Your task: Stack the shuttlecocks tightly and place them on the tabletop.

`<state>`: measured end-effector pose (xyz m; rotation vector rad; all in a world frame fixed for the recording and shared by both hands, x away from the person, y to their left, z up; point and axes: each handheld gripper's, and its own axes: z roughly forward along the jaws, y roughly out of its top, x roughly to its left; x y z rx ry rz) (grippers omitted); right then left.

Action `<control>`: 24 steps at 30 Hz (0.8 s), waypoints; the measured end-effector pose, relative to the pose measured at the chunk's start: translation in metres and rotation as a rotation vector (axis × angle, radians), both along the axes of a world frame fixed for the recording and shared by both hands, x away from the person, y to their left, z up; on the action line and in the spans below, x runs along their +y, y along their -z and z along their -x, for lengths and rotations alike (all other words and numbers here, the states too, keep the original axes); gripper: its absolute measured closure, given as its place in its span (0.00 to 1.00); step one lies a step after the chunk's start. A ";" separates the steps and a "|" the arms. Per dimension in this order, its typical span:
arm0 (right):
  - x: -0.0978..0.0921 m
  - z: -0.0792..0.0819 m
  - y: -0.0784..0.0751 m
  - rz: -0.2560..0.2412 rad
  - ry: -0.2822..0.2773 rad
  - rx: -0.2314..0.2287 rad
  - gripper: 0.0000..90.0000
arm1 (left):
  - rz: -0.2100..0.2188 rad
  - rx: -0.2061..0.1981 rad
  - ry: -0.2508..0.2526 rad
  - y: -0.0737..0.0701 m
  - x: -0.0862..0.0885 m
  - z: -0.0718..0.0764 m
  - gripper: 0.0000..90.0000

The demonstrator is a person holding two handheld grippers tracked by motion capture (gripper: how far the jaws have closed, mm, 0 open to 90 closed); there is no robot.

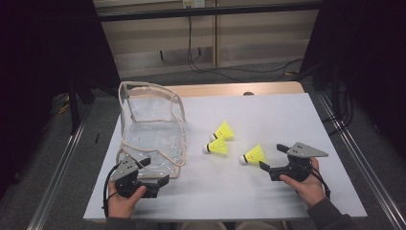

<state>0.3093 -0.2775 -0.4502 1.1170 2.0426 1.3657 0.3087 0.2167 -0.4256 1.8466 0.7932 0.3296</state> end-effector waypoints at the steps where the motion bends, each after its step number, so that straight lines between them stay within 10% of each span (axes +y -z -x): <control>1: 0.000 0.000 0.000 -0.001 -0.002 0.002 0.06 | 0.000 0.000 0.000 0.000 0.000 0.000 0.04; 24: 0.005 -0.008 -0.001 -0.030 -0.059 0.052 0.27 | -0.003 0.002 0.000 0.000 -0.001 -0.001 0.03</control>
